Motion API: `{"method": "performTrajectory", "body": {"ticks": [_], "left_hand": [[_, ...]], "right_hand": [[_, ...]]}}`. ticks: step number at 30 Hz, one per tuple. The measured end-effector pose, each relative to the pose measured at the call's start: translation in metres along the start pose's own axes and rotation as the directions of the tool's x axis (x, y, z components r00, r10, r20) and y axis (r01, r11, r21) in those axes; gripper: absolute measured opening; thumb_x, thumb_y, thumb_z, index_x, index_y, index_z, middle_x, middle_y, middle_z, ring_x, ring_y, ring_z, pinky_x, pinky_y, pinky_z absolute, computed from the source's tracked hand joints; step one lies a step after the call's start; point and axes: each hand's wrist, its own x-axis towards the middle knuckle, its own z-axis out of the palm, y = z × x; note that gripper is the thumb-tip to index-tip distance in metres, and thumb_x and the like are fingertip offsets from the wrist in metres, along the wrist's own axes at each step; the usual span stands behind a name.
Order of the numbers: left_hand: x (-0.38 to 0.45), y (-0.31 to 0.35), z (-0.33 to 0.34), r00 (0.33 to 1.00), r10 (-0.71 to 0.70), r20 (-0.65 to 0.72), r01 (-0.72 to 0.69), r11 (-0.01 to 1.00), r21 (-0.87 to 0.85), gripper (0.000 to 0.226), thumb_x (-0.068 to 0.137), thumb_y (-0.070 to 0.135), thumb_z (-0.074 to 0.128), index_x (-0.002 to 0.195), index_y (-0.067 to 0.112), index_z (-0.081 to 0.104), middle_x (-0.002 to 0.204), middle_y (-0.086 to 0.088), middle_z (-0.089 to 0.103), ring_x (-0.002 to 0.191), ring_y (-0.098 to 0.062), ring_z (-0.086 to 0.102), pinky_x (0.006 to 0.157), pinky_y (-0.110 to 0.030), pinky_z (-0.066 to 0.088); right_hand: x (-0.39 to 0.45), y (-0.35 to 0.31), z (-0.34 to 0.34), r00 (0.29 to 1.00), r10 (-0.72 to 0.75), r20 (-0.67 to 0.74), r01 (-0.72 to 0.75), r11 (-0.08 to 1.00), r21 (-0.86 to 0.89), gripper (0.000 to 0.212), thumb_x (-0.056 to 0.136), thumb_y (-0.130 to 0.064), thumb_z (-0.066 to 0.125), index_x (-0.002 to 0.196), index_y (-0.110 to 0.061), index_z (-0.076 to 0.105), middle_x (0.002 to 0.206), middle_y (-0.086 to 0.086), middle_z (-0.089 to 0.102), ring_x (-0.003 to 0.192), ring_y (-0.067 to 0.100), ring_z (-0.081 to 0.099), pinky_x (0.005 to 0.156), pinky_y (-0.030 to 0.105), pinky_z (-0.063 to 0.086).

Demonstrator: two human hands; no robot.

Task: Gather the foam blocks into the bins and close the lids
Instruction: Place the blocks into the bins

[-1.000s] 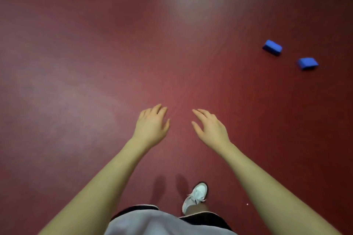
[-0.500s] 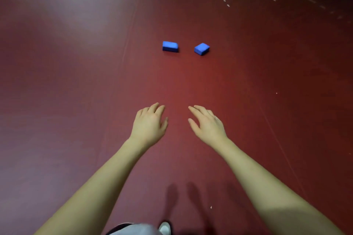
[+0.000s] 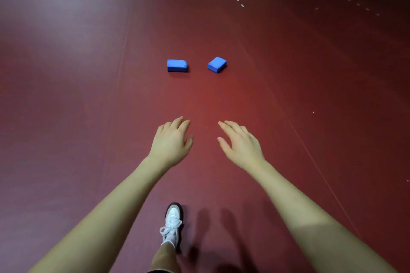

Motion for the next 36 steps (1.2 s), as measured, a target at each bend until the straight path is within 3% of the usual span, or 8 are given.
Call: {"method": "performTrajectory", "body": {"ticks": [10, 22, 30, 36], "left_hand": [[0.218, -0.076, -0.022, 0.999, -0.016, 0.034, 0.017, 0.999, -0.043, 0.048, 0.098, 0.033, 0.045, 0.143, 0.016, 0.041, 0.15, -0.007, 0.037, 0.129, -0.03, 0.042, 0.106, -0.036, 0.027], [0.457, -0.142, -0.018, 0.999, -0.029, 0.042, 0.029, 1.0, -0.006, 0.048, 0.098, 0.032, 0.045, 0.143, 0.015, 0.041, 0.149, -0.008, 0.038, 0.132, -0.028, 0.041, 0.106, -0.035, 0.027], [0.628, -0.17, -0.032, 0.993, -0.118, 0.031, 0.118, 0.993, 0.007, 0.048, 0.098, 0.033, 0.044, 0.142, 0.016, 0.041, 0.15, -0.007, 0.037, 0.129, -0.03, 0.042, 0.105, -0.036, 0.028], [0.737, -0.198, -0.041, 0.994, -0.103, -0.029, 0.102, 0.995, -0.019, 0.039, 0.092, 0.023, 0.055, 0.125, 0.003, 0.059, 0.132, -0.018, 0.055, 0.108, -0.04, 0.057, 0.093, -0.044, 0.041]], "right_hand": [[0.22, 0.011, -0.01, 0.996, 0.088, -0.006, -0.088, 0.996, -0.001, 0.051, 0.1, -0.038, 0.042, 0.148, -0.028, 0.033, 0.151, -0.008, 0.035, 0.132, 0.019, 0.039, 0.102, 0.033, 0.035], [0.481, 0.045, 0.001, 0.999, 0.001, 0.047, -0.002, 1.0, 0.004, 0.05, 0.099, -0.038, 0.044, 0.147, -0.027, 0.035, 0.15, -0.007, 0.036, 0.13, 0.019, 0.041, 0.102, 0.035, 0.037], [0.678, 0.078, -0.013, 0.992, -0.093, 0.09, 0.094, 0.996, -0.01, 0.051, 0.099, -0.038, 0.043, 0.148, -0.025, 0.035, 0.15, -0.007, 0.036, 0.129, 0.02, 0.041, 0.101, 0.034, 0.038], [0.808, 0.085, -0.016, 0.985, -0.145, 0.093, 0.146, 0.989, -0.007, 0.051, 0.099, -0.036, 0.045, 0.147, -0.024, 0.036, 0.149, -0.006, 0.038, 0.132, 0.02, 0.04, 0.101, 0.034, 0.038]]}}
